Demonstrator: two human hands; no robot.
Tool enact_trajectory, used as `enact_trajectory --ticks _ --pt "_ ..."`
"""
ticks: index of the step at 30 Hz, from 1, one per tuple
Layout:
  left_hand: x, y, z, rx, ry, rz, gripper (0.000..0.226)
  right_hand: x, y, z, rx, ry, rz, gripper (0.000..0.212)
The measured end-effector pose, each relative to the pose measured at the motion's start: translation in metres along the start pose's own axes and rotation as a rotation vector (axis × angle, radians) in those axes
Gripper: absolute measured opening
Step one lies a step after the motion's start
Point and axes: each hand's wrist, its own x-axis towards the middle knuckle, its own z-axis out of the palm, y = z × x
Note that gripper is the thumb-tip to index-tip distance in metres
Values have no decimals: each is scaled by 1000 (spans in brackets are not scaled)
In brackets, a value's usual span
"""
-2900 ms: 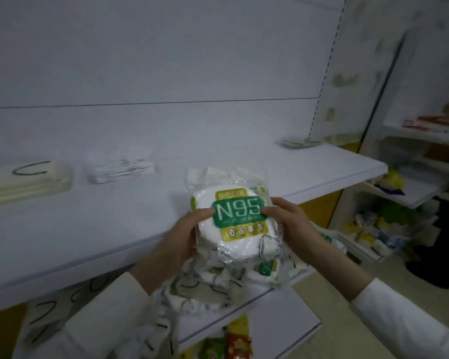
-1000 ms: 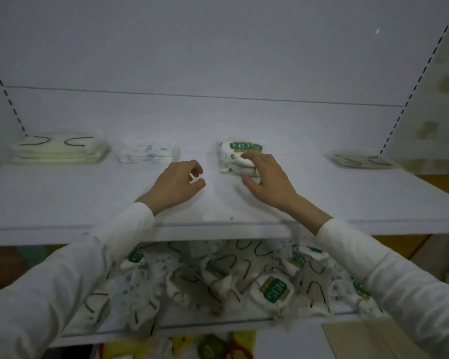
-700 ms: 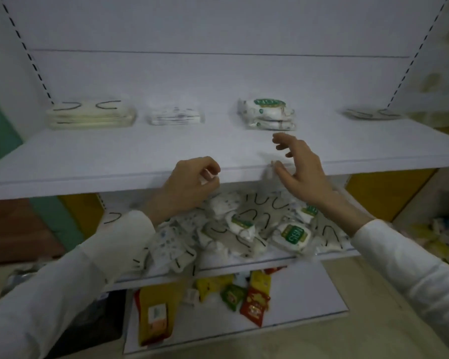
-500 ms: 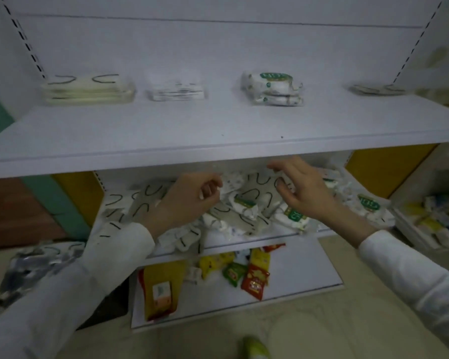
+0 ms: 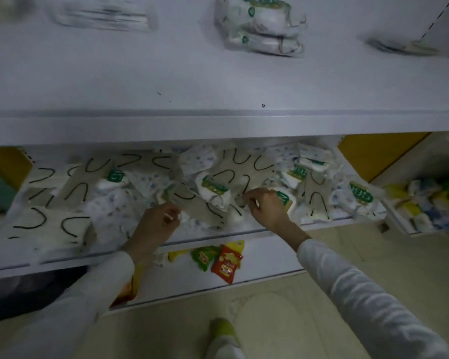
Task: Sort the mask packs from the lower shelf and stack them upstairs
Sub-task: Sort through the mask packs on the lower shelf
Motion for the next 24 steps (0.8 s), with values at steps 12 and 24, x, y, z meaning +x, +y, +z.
enact_trajectory --ticks 12,24 --pt "55 0 92 -186 177 -167 15 127 69 68 618 -65 835 31" --pt "55 -4 78 -834 182 -395 26 109 39 59 1363 -166 730 35"
